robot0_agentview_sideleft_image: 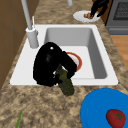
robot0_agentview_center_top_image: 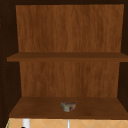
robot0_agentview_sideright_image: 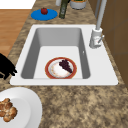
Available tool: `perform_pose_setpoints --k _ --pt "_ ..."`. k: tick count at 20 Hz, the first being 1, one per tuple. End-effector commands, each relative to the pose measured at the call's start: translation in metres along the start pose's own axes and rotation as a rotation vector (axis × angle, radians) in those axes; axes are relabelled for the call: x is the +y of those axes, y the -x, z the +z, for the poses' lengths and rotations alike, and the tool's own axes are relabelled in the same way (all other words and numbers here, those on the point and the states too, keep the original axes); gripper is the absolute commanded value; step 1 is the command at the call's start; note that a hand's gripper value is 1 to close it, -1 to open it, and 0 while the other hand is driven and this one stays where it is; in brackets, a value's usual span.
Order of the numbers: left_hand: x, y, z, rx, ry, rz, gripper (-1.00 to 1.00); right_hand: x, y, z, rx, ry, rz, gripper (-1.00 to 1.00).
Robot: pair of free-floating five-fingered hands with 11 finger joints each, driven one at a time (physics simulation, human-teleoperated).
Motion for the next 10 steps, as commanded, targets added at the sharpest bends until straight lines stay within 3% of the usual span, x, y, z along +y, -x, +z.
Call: perform_pose_setpoints --k 1,4,10 --pt "0.006 -0.018 -0.004 -0.002 -0.001 -0.012 1.00 0.000 0.000 0.000 0.000 0.000 0.000 0.00" --pt "0.006 -0.041 -0.017 0.007 -0.015 -0.034 1.00 0.000 0.000 0.000 0.000 0.000 0.000 0.00" --pt "0.007 -0.079 -0.047 0.015 -0.015 -0.027 1.00 0.000 0.000 0.000 0.000 0.000 0.000 0.00"
